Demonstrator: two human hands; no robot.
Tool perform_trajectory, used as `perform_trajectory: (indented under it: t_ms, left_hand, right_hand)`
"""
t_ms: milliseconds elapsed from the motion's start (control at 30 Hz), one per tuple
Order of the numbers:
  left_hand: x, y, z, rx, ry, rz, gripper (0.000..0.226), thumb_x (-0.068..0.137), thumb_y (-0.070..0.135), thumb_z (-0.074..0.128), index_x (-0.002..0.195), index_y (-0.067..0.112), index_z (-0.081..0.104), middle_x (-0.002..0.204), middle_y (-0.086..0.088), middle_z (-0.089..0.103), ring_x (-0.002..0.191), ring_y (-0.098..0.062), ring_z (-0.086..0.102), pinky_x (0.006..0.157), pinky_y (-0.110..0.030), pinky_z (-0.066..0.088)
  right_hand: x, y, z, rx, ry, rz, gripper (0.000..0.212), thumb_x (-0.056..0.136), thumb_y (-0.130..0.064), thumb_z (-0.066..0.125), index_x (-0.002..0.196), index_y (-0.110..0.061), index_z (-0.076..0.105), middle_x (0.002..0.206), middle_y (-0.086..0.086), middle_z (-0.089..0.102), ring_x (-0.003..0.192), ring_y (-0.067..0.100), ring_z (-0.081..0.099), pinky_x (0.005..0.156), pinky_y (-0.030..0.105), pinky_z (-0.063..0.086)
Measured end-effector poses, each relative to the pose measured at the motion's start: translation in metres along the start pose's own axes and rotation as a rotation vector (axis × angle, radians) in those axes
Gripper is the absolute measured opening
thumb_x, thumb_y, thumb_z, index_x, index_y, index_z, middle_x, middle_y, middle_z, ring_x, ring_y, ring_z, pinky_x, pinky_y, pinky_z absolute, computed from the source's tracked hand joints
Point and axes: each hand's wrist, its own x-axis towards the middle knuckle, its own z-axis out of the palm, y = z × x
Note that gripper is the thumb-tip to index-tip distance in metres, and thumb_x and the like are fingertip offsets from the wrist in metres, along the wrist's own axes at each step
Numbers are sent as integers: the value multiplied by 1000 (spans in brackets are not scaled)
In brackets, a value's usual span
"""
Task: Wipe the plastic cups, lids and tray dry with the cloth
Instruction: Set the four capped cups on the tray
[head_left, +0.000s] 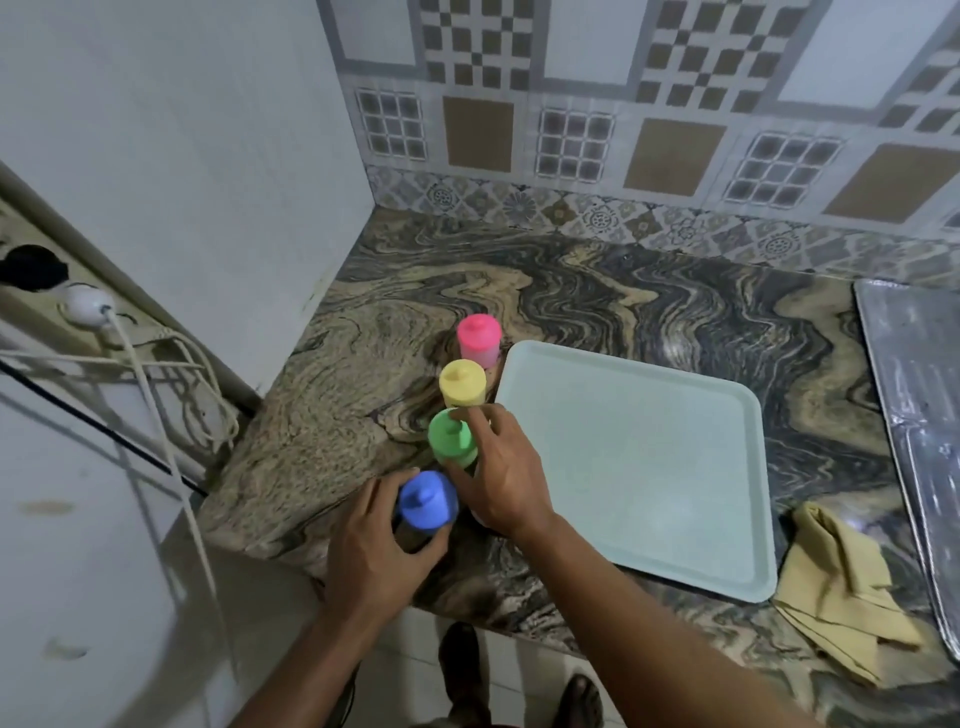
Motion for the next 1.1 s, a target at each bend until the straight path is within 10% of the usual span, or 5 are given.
perform_trajectory:
  t_ms: [500,1100]
  left_hand:
    - [128,141,108,-93,-237,251,61,69,41,76,126,24,63,120,7,67,108,-24,62,92,-41,52]
    - [172,201,186,68,-391,297,76,70,43,87,137,30,54,129,1,58,120,-27,59,98,-42,50]
  right_hand:
    - [-41,141,-163,-103,387,420,52,82,-26,86,128,-22,61,117,1,59,88,20,59,73,33,47]
    - [-45,208,-208,-184,319,538,72,78,-42,88,139,-19,56,126,10,59,116,34,58,96,45,51]
